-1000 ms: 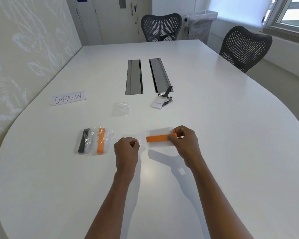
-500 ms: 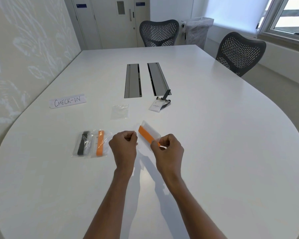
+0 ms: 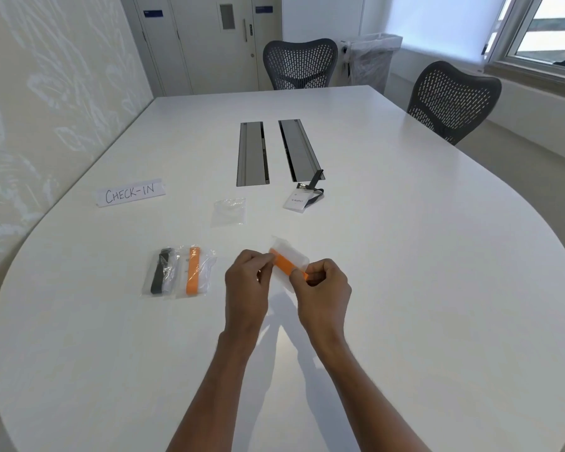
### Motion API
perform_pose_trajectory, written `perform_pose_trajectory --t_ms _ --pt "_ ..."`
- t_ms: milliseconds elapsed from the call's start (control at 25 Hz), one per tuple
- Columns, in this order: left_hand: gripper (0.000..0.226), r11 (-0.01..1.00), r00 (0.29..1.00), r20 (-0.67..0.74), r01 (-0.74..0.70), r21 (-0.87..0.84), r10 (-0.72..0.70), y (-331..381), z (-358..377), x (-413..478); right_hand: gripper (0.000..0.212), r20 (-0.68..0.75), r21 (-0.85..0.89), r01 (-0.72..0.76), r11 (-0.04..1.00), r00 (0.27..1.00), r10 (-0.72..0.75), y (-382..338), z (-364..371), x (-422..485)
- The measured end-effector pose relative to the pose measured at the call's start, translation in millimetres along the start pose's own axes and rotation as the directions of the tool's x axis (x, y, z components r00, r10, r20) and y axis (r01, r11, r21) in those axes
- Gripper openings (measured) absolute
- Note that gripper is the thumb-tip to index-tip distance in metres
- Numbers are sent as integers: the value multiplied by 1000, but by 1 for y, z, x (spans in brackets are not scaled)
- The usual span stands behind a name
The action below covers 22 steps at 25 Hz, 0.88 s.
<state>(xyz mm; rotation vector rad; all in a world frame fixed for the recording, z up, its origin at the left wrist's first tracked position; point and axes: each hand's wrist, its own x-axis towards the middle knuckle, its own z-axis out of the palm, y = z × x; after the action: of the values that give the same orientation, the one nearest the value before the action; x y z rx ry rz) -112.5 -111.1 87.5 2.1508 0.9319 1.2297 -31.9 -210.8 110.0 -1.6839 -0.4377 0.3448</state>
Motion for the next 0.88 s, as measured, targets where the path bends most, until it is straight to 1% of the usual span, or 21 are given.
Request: perform_pose_trajectory --t_ms 80,160,240,280,360,480,560,680,720,760,840,880 --pt "20 999 999 36 -34 -1 34 4 3 -6 24 -27 35 -4 999 1000 5 2 1 0" --pt "21 999 999 41 -27 -28 29 9 6 -13 23 27 12 -29 1000 999 28 6 3 2" --pt "23 999 999 36 -7 -49 9 12 7 -17 20 75 -13 -51 999 996 52 10 5 2" --pt "23 999 999 35 -5 -49 7 13 8 -17 18 73 -9 -55 998 996 55 11 5 2" --pt "22 999 999 42 -5 -39 7 14 7 -19 15 56 18 -51 999 997 50 13 4 3" --pt "20 999 998 64 -18 -38 21 16 8 -20 7 90 65 -51 997 995 45 14 5 3" --pt "21 999 998 61 -26 -34 28 17 8 -20 6 77 64 -52 997 996 47 13 6 1" --pt "21 1000 997 76 -18 -25 20 21 8 -19 12 35 94 -68 993 997 65 14 7 -2" --pt "20 1000 996 89 -11 -25 13 22 7 -18 15 26 77 -40 996 999 38 15 8 -3" --pt "20 1000 995 99 0 -28 3 22 5 -16 17 16 21 10 1000 1000 -10 17 8 -3" --pt "19 998 993 119 29 -50 -23 22 1 -14 17 4 -167 123 978 992 -124 20 9 -3" --pt "18 997 991 131 46 -60 -38 22 0 -12 15 1 -222 155 963 987 -158 22 9 -1"
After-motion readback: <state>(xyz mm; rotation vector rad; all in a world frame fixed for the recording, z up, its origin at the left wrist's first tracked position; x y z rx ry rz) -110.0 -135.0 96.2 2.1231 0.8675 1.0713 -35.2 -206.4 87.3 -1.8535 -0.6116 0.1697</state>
